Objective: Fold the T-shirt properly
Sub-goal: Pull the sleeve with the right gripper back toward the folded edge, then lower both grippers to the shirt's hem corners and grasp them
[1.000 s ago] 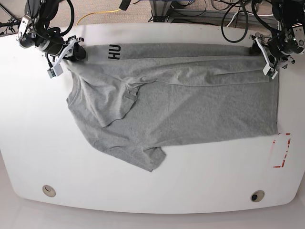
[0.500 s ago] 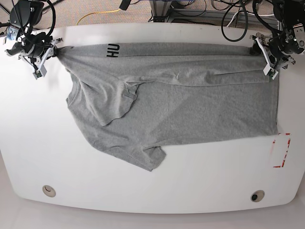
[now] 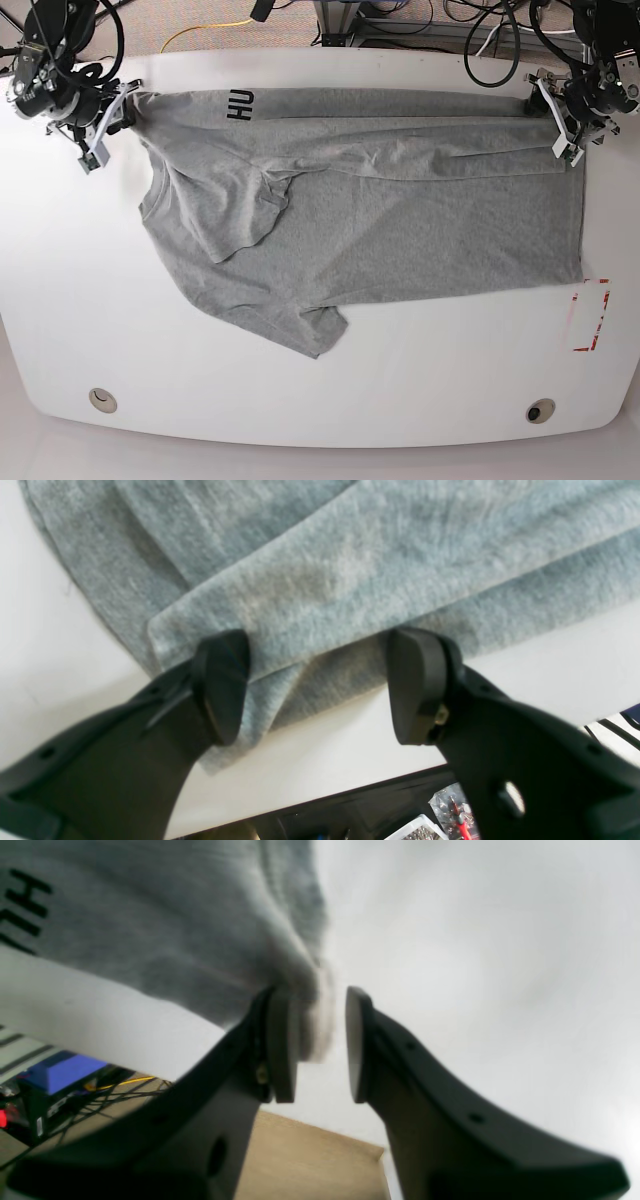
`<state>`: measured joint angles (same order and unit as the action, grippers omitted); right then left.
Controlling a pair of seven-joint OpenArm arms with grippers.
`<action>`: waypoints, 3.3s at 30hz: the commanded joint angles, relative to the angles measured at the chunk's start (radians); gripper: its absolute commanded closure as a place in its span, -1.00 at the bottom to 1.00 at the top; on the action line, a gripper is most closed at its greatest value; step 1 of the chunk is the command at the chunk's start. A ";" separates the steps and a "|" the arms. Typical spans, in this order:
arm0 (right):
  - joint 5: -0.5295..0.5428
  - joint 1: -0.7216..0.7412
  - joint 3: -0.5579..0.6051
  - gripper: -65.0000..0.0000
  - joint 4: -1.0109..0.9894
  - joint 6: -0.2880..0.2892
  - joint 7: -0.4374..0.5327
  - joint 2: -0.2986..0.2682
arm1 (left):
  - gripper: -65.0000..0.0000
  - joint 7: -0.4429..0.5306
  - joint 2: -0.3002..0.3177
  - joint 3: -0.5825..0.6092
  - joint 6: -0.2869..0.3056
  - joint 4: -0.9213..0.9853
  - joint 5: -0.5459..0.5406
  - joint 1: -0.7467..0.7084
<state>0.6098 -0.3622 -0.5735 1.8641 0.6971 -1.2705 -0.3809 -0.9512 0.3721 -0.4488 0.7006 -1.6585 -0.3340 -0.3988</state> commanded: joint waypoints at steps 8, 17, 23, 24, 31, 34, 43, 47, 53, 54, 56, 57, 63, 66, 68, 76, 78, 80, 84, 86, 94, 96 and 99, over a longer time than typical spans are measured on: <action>0.008 0.048 -0.001 0.53 0.045 0.001 0.004 0.015 | -0.24 -0.055 0.009 0.023 -0.002 -0.045 0.003 -0.010; 0.003 0.145 -0.001 0.50 0.038 0.001 -0.016 0.024 | -0.24 -0.119 0.011 0.017 -0.002 -0.248 -0.049 -0.010; 0.003 0.225 -0.001 -0.22 0.036 0.001 -0.016 0.027 | -0.24 -0.160 -0.006 -0.106 -0.002 -0.308 -0.053 0.016; 0.003 0.245 -0.001 -0.35 0.030 0.001 -0.016 0.027 | -0.24 -0.160 -0.018 -0.127 -0.002 -0.305 -0.052 0.037; 0.003 0.444 0.000 -0.52 -0.149 0.001 -0.010 0.047 | -0.24 -0.162 -0.078 -0.285 -0.002 -0.302 -0.043 0.148; 0.003 0.558 0.000 -0.52 -0.277 0.001 -0.008 0.050 | -0.24 -0.162 -0.080 -0.287 -0.002 -0.302 -0.043 0.177; -0.135 0.794 0.080 -0.52 -0.584 0.001 0.116 0.049 | -0.24 -0.162 -0.078 -0.285 -0.002 -0.302 0.052 0.202; -0.173 0.852 0.157 -0.52 -0.697 0.001 0.233 0.046 | -0.24 -0.162 -0.080 -0.287 -0.002 -0.302 0.094 0.203; -0.248 0.960 0.267 -0.52 -0.953 0.001 0.435 0.044 | -0.24 -0.162 -0.080 -0.293 -0.002 -0.300 0.098 0.202; -0.262 0.972 0.274 -0.52 -0.989 0.001 0.467 0.047 | -0.24 -0.162 -0.080 -0.293 -0.002 -0.300 0.098 0.202; -0.302 1.010 0.295 -0.52 -1.088 0.001 0.547 0.049 | -0.24 -0.162 -0.080 -0.288 -0.002 -0.300 0.098 0.203; -0.313 1.026 0.303 -0.52 -1.133 0.001 0.579 0.049 | -0.24 -0.162 -0.080 -0.288 -0.002 -0.300 0.098 0.203; -0.322 1.064 0.393 -0.52 -1.308 0.001 0.763 0.047 | -0.24 -0.162 -0.080 -0.288 -0.002 -0.300 0.098 0.206; -0.322 1.067 0.447 -0.52 -1.340 0.001 0.806 0.049 | -0.24 -0.162 -0.080 -0.288 -0.002 -0.300 0.098 0.206; -0.322 1.066 0.459 -0.52 -1.345 0.001 0.814 0.050 | -0.24 -0.162 -0.080 -0.288 -0.002 -0.300 0.098 0.209; -0.322 1.035 0.464 -0.40 -1.346 0.001 0.839 0.084 | -0.26 -0.157 -0.080 -0.287 -0.002 -0.280 0.100 0.304; -0.322 1.035 0.468 -0.16 -1.352 0.001 0.854 0.084 | -0.26 -0.157 -0.077 -0.282 -0.046 -0.239 0.100 0.332; -0.322 1.035 0.468 0.11 -1.366 0.001 0.865 0.086 | -0.26 -0.156 -0.072 -0.264 -0.089 -0.184 0.100 0.378; -0.322 1.035 0.470 0.56 -1.375 0.001 0.877 0.086 | -0.26 -0.137 -0.034 -0.238 -0.186 -0.016 0.123 0.496; -0.322 1.035 0.470 0.67 -1.375 0.001 0.875 0.086 | -0.26 -0.088 -0.031 -0.226 -0.235 0.077 0.152 0.550; -0.322 1.035 0.470 0.66 -1.375 0.001 0.875 0.086 | -0.38 0.166 -0.026 -0.218 -0.266 0.466 0.278 0.706; -0.322 1.035 0.470 0.66 -1.375 0.001 0.875 0.086 | -0.52 0.200 -0.011 -0.218 -0.266 0.538 0.293 0.731; -0.321 1.035 0.470 0.66 -1.375 0.001 0.875 0.086 | -0.62 0.266 0.000 -0.218 -0.267 0.667 0.301 0.769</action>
<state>0.2771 0.6403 -0.1028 0.4759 0.6891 -0.4034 -0.2825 -0.7376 0.3393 -0.6647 0.4351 -1.0328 -0.0212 0.3347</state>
